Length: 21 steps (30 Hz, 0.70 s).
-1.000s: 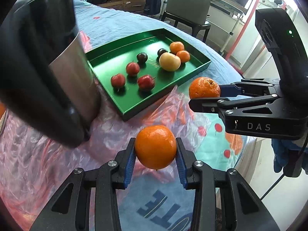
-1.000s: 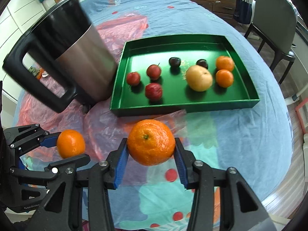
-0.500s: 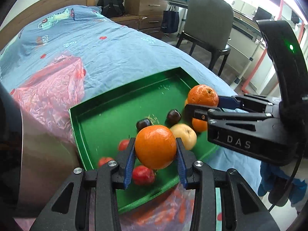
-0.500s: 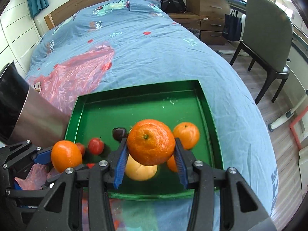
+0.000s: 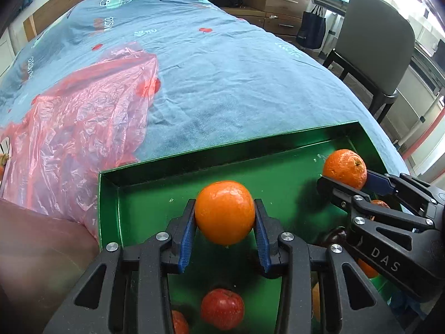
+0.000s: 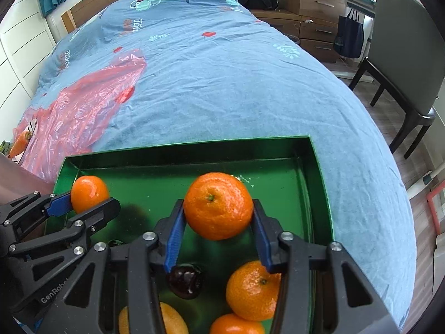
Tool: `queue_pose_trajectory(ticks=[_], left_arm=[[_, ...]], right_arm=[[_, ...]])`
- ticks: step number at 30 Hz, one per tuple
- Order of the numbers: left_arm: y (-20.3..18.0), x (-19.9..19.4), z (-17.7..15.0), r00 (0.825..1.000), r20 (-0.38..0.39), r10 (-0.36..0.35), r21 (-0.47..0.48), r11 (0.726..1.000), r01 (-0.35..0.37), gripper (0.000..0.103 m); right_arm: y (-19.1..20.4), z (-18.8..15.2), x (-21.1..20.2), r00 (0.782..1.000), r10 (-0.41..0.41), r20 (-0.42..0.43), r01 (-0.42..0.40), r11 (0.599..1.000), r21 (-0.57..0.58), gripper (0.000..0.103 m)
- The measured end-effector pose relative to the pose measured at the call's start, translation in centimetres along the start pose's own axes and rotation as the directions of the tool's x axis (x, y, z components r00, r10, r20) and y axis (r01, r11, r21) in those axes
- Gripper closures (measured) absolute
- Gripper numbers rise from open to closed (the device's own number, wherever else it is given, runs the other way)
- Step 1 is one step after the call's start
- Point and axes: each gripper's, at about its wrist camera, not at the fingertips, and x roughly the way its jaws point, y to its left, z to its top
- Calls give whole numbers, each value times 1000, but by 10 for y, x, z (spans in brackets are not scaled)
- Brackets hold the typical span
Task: Organize fruits
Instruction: 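Open the left tool to drop its tangerine while the right tool releases its tangerine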
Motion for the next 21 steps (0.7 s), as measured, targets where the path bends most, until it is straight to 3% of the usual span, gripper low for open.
queue_pose_trajectory(ticks=[21], left_arm=[[-5, 10, -3, 999, -40, -7, 26, 1000, 8, 68]], right_arm=[[1, -7, 7, 999, -27, -27, 27, 1000, -12, 53]])
